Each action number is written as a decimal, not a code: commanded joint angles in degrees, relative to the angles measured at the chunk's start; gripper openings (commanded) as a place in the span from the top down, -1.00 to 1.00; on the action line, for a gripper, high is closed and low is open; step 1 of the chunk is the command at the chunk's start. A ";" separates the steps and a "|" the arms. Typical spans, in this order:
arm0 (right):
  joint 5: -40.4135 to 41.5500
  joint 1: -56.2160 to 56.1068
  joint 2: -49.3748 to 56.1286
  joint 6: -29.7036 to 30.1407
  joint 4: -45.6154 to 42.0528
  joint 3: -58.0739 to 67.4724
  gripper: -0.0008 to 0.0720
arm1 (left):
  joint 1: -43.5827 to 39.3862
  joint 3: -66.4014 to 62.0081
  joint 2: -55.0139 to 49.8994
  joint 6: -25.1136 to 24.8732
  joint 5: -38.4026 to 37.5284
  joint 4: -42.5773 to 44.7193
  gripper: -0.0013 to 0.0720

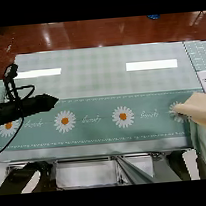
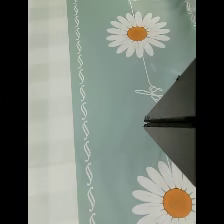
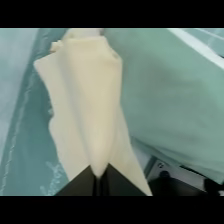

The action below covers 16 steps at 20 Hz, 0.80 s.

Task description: Fold the shirts.

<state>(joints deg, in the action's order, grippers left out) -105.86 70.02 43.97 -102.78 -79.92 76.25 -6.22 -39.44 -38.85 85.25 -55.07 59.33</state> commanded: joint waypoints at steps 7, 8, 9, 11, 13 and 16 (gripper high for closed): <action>1.22 13.73 -2.27 2.54 -12.17 -8.07 -0.13 | 0.00 0.00 -0.33 -0.15 0.48 0.00 0.90; 1.51 13.73 -2.23 2.75 -12.28 -9.05 -0.16 | 0.00 0.00 -0.59 -0.15 0.48 0.02 0.90; 2.01 13.73 -2.23 3.04 -12.74 -9.38 -0.16 | -0.02 0.00 -1.07 -0.13 0.48 0.00 0.90; 5.16 13.73 -2.10 3.39 -12.04 -9.33 -0.15 | 0.00 -0.07 -2.54 -0.20 0.46 0.00 0.90; 9.94 13.73 -0.66 3.74 -3.17 -8.48 -0.02 | 0.17 -2.23 -4.83 -2.73 0.35 0.07 0.90; 19.26 12.85 5.14 6.56 30.58 -7.28 0.92 | 0.11 -13.49 -10.93 -5.09 -1.40 0.22 0.90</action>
<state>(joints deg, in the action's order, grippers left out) -95.42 83.44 45.39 -98.61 -75.61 68.38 -6.11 -45.54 -45.34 82.56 -55.20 59.40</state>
